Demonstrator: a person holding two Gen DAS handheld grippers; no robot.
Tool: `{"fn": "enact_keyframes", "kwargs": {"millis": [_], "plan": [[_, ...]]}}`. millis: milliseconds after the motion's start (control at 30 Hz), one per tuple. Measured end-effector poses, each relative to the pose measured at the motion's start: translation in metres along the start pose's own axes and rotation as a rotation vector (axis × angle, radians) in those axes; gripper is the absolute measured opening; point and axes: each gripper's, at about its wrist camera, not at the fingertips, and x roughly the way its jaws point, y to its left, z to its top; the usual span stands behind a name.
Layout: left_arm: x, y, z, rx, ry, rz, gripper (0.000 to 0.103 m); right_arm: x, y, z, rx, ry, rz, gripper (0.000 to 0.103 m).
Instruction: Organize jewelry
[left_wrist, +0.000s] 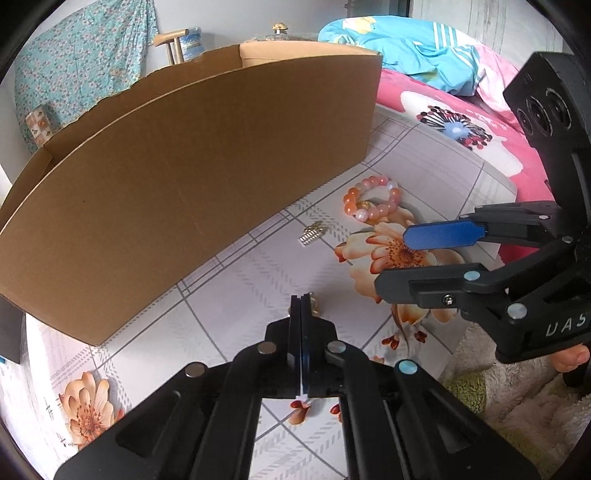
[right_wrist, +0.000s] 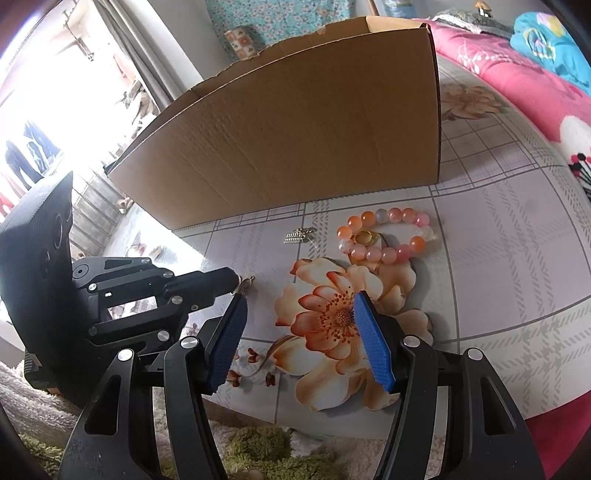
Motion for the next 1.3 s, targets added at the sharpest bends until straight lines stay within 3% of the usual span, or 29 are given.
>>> {"fn": "enact_keyframes", "kwargs": {"millis": [167, 400, 767, 933, 1167, 1300], "plan": [[-0.006, 0.007, -0.002, -0.029, -0.01, 0.003, 0.0, 0.002, 0.001, 0.001, -0.001, 0.001, -0.002, 0.057], [0.0, 0.001, -0.006, 0.016, 0.024, 0.041, 0.0, 0.005, 0.002, 0.003, -0.001, 0.002, -0.001, 0.057], [0.003, -0.007, -0.001, 0.021, 0.022, 0.008, 0.001, 0.004, -0.001, 0.003, 0.003, 0.001, -0.001, 0.057], [0.004, -0.011, 0.0, 0.029, 0.009, -0.006, 0.005, 0.003, -0.003, 0.002, 0.009, -0.002, -0.002, 0.057], [0.005, -0.013, 0.001, 0.046, -0.012, -0.038, 0.019, 0.0, -0.007, 0.001, 0.023, -0.007, -0.003, 0.057], [0.005, -0.013, 0.0, 0.078, -0.018, -0.041, 0.02, -0.001, -0.006, -0.001, 0.027, -0.009, -0.005, 0.057]]}}
